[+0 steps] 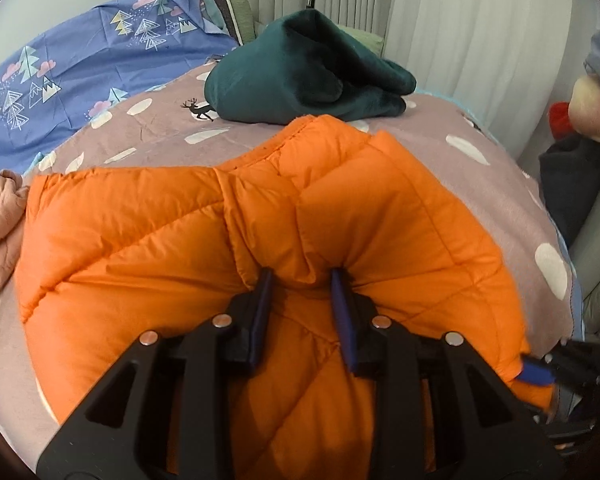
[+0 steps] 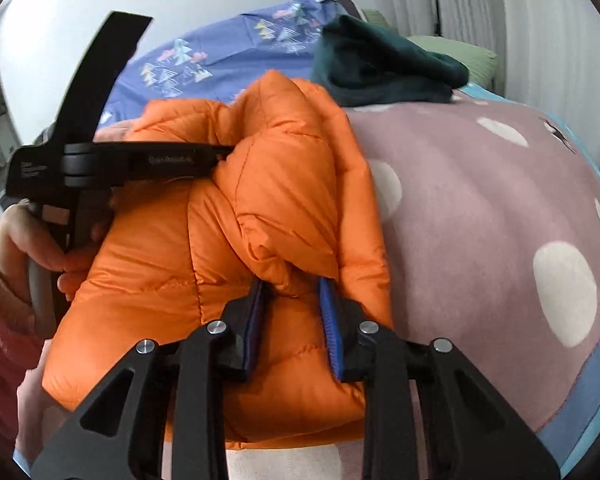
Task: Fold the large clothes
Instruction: 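Grasp the folded jacket with both grippers and press it together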
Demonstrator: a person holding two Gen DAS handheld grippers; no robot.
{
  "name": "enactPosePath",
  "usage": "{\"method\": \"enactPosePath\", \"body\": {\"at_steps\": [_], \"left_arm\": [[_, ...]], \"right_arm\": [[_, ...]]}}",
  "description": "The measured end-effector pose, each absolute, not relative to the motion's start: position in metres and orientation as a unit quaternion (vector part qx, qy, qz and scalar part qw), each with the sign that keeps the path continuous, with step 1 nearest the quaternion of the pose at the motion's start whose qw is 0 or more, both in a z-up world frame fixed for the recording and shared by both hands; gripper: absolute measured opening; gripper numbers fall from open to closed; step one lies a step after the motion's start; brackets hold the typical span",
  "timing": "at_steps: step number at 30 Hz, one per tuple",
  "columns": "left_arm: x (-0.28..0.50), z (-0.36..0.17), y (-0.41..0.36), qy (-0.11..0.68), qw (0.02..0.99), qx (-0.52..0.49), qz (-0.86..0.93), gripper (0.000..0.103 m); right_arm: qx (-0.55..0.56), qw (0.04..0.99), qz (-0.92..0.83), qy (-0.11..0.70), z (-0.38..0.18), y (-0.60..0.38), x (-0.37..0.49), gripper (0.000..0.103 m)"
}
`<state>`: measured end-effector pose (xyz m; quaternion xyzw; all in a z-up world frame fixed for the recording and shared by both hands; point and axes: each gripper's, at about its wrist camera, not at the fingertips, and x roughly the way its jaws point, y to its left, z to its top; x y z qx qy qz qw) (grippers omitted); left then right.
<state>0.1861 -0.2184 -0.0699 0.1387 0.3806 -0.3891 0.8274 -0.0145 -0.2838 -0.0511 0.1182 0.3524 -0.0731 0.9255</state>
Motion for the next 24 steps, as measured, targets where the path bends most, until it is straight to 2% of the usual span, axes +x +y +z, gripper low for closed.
{"method": "enactPosePath", "body": {"at_steps": [7,14,17,20,22,24], "left_arm": [[0.179,-0.067,-0.212,0.362,0.837,0.139,-0.386,0.031],[0.164,-0.029,-0.172,0.285,0.89,0.127,-0.333,0.039],[0.193,-0.019,-0.149,0.303,0.901,0.091,-0.297,0.039],[0.232,-0.049,-0.135,0.356,0.886,0.085,-0.283,0.039],[0.232,-0.074,-0.134,0.351,0.887,0.099,-0.282,0.04],[0.233,-0.085,-0.131,0.358,0.888,0.068,-0.279,0.04]], "right_arm": [[0.124,0.921,-0.069,0.363,-0.052,-0.278,-0.012,0.027],[0.133,0.921,-0.061,0.36,-0.055,-0.285,-0.01,0.027],[0.142,0.921,-0.055,0.359,-0.056,-0.289,-0.007,0.027],[0.143,0.922,-0.048,0.356,-0.056,-0.29,-0.006,0.027],[0.143,0.923,-0.043,0.355,-0.056,-0.289,-0.004,0.027],[0.141,0.923,-0.046,0.355,-0.056,-0.288,-0.003,0.027]]}}
